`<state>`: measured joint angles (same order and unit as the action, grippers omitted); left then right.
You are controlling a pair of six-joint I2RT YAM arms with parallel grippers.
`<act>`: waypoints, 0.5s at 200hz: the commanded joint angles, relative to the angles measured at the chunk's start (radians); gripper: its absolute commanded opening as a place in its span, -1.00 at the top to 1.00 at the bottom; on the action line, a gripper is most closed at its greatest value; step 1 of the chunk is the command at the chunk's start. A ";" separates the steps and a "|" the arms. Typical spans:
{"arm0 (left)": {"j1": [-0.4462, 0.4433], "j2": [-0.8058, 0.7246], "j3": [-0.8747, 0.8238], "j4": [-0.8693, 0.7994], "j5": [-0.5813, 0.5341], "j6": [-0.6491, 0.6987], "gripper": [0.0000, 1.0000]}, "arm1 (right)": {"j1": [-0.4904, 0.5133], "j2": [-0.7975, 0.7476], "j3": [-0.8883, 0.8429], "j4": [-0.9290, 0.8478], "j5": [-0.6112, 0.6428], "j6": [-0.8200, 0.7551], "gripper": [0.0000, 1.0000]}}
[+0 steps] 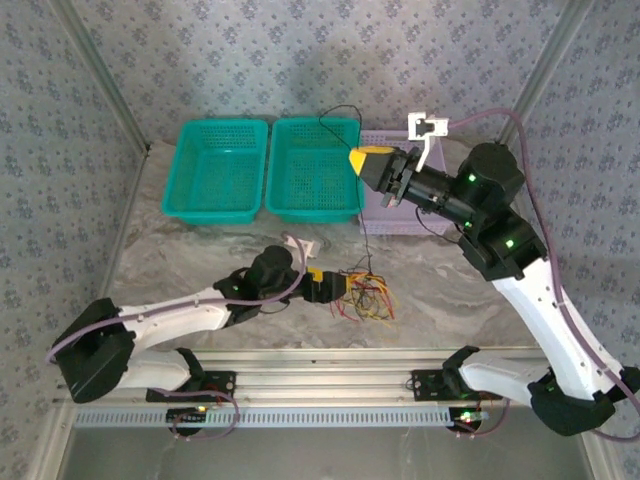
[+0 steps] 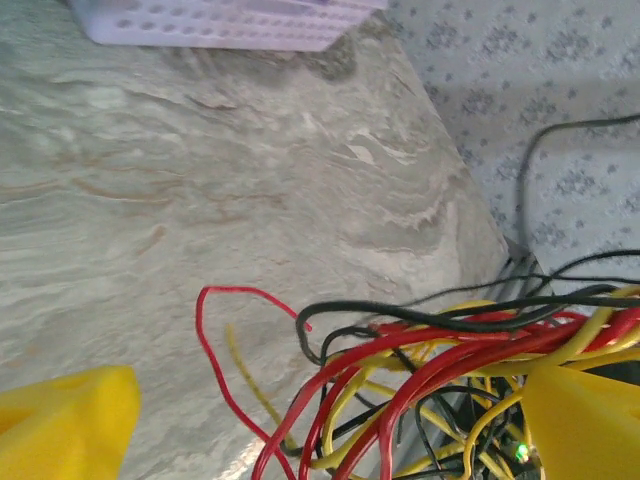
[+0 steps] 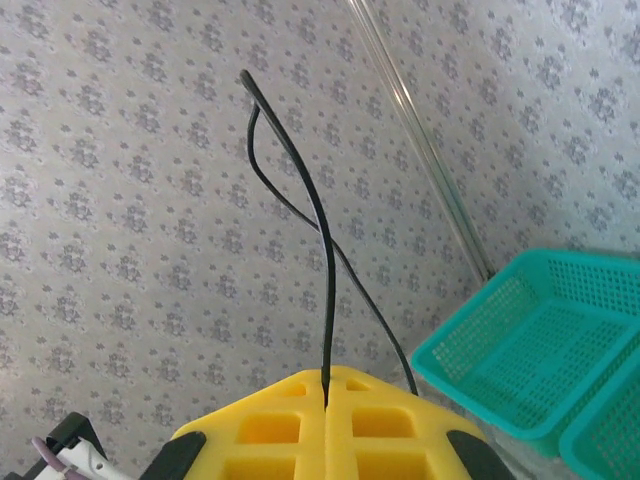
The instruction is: Untangle the cables
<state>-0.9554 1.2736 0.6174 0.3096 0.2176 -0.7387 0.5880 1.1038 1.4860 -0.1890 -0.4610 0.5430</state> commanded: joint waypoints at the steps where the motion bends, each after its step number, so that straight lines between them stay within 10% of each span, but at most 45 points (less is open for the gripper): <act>1: -0.047 0.024 0.053 0.105 0.043 0.032 -0.98 | -0.008 0.006 0.030 0.003 -0.021 0.004 1.00; 100: -0.097 0.112 0.134 0.023 0.065 0.186 -0.99 | -0.053 0.048 0.060 0.119 -0.189 0.149 1.00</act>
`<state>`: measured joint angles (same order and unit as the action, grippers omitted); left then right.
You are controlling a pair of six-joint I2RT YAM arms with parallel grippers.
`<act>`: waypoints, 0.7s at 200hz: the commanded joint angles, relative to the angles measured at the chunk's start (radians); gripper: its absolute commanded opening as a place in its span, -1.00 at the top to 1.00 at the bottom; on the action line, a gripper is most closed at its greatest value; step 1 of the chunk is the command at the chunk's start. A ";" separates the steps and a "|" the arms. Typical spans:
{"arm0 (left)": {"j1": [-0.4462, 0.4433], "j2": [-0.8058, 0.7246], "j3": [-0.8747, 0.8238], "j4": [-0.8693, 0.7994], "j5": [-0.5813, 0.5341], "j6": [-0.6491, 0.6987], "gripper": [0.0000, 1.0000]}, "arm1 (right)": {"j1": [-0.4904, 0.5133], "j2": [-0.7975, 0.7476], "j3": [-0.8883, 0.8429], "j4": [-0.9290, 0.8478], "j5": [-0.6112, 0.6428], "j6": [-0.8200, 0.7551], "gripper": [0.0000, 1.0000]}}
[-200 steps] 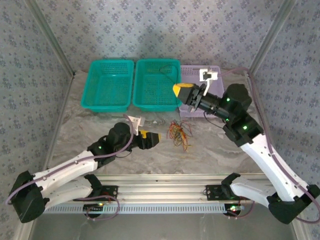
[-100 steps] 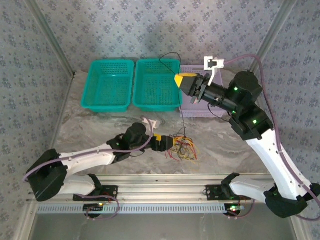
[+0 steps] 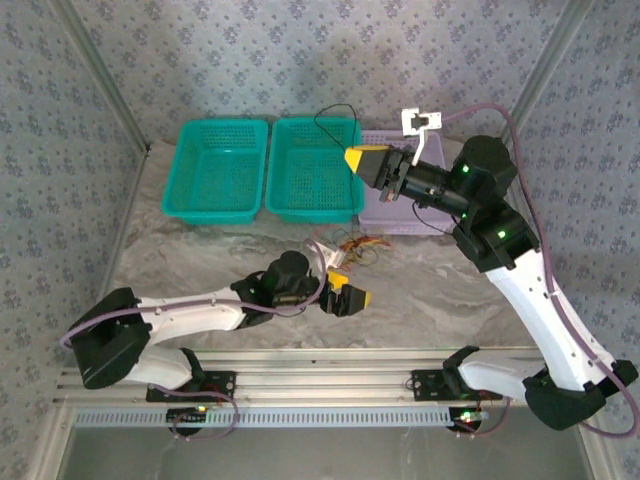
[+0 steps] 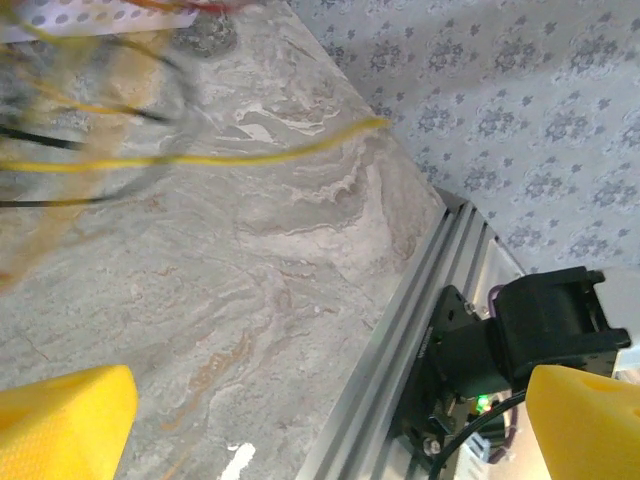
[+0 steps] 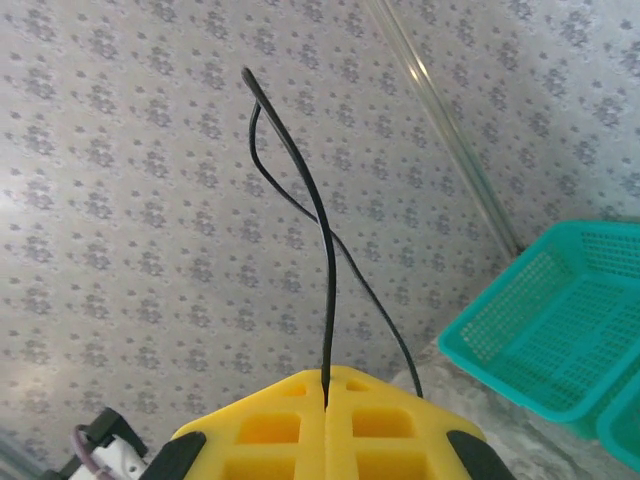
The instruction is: Untangle the cables
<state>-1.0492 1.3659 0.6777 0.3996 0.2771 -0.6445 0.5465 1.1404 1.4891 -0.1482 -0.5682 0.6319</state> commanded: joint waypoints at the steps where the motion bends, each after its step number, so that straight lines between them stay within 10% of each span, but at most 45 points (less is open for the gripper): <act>1: -0.002 0.020 0.075 -0.074 0.004 0.096 -0.98 | -0.012 0.012 0.059 0.078 -0.084 0.061 1.00; 140: -0.014 -0.381 0.006 -0.446 -0.298 0.194 -1.00 | -0.011 0.067 0.105 0.062 -0.100 0.055 1.00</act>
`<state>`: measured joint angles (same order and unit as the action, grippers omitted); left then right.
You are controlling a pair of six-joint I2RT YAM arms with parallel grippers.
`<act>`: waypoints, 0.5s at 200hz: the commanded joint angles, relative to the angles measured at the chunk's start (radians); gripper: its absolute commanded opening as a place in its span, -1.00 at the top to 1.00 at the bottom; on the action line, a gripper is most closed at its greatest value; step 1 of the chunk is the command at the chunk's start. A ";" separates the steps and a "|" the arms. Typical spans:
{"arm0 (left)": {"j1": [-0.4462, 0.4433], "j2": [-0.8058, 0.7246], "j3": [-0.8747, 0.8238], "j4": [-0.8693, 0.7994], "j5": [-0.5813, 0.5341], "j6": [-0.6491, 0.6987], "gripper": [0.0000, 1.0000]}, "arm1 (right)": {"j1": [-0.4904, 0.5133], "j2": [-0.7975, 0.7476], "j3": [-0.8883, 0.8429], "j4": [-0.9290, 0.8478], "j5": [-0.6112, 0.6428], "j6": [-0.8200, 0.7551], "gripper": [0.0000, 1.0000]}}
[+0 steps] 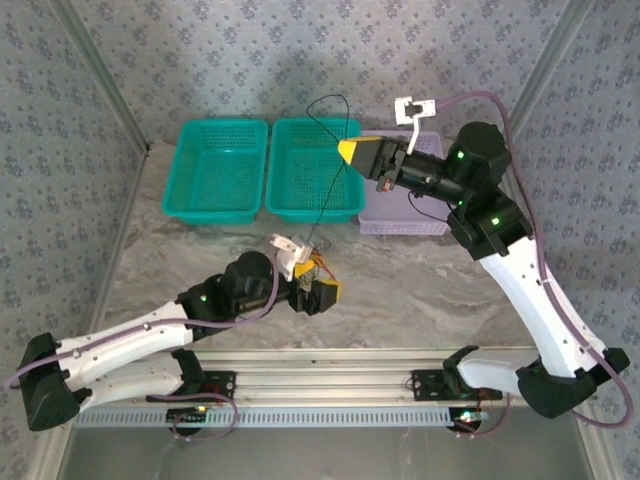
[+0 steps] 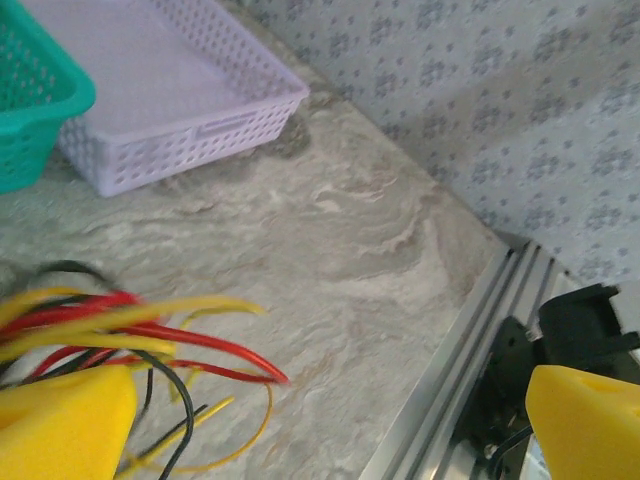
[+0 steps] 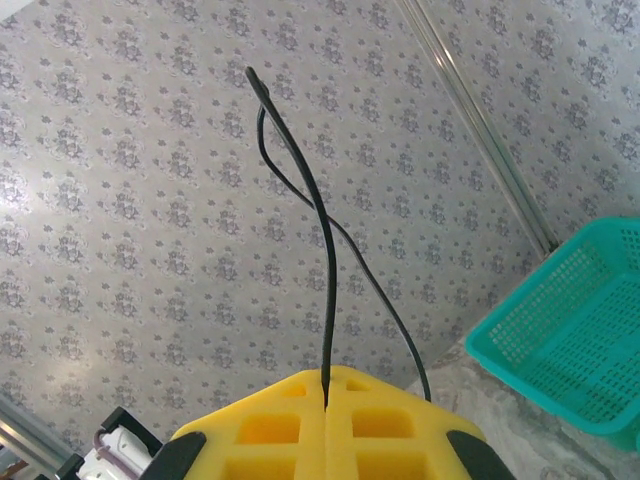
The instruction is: Untangle the cables
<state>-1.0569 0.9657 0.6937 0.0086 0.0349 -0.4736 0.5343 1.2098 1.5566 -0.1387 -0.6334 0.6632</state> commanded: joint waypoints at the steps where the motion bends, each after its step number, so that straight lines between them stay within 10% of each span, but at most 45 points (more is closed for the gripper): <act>1: -0.006 0.021 -0.010 -0.055 -0.058 0.024 -1.00 | 0.002 -0.003 0.038 0.052 -0.035 0.023 1.00; 100: -0.006 0.188 0.059 0.024 -0.092 -0.024 -1.00 | 0.014 -0.007 0.046 0.006 -0.026 -0.019 1.00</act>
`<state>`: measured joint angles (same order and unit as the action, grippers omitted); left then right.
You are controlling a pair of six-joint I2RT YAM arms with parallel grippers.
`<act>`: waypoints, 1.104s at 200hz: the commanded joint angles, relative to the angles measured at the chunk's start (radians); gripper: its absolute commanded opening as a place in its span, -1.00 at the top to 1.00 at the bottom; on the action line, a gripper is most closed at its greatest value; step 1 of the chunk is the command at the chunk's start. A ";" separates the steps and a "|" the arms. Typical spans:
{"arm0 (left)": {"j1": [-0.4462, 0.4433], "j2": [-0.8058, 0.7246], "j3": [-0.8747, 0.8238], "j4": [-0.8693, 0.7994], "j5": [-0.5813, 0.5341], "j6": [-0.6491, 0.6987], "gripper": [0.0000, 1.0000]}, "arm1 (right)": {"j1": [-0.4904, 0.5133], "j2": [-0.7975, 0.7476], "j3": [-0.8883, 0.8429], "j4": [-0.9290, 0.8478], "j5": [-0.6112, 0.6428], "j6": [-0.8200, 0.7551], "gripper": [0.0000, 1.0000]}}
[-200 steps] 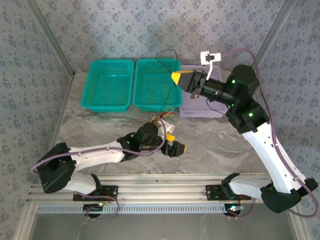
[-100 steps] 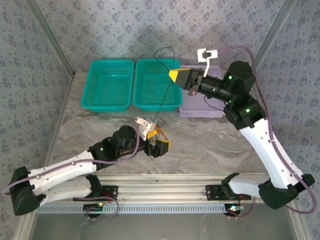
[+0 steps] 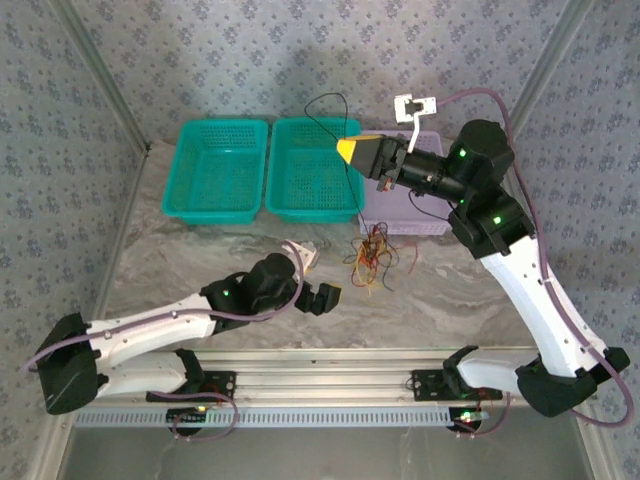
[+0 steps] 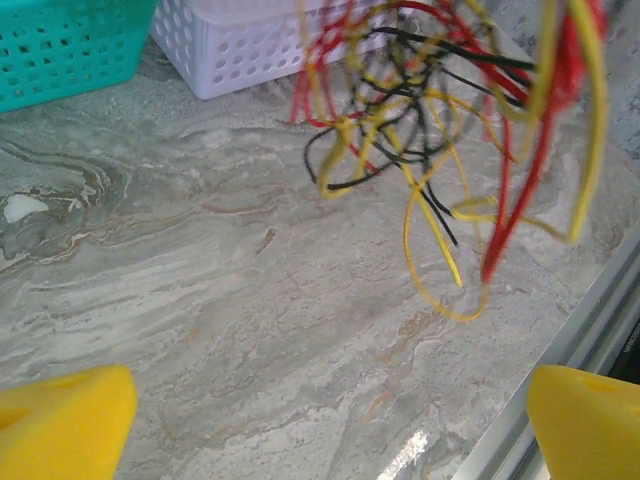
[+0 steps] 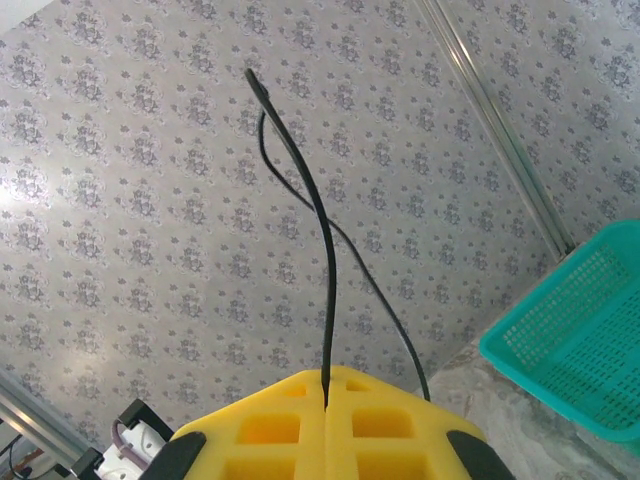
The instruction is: Untangle the cables
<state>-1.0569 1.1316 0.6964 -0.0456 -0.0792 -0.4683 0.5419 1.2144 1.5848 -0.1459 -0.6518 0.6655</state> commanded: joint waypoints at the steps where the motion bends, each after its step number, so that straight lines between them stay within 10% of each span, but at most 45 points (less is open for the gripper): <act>1: -0.006 0.023 0.057 0.082 0.024 -0.031 -1.00 | 0.007 -0.012 0.018 0.013 -0.006 -0.023 1.00; 88: -0.026 -0.008 -0.003 0.300 0.206 -0.127 -0.99 | 0.020 -0.010 -0.024 0.004 0.039 -0.028 1.00; 221: -0.026 -0.073 0.060 0.053 0.051 -0.065 -1.00 | 0.068 -0.015 -0.002 -0.027 0.089 -0.093 1.00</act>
<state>-1.0756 1.1198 0.7422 0.0582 0.0158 -0.5529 0.6048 1.2175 1.5547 -0.1696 -0.5861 0.6090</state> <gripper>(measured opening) 0.997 0.045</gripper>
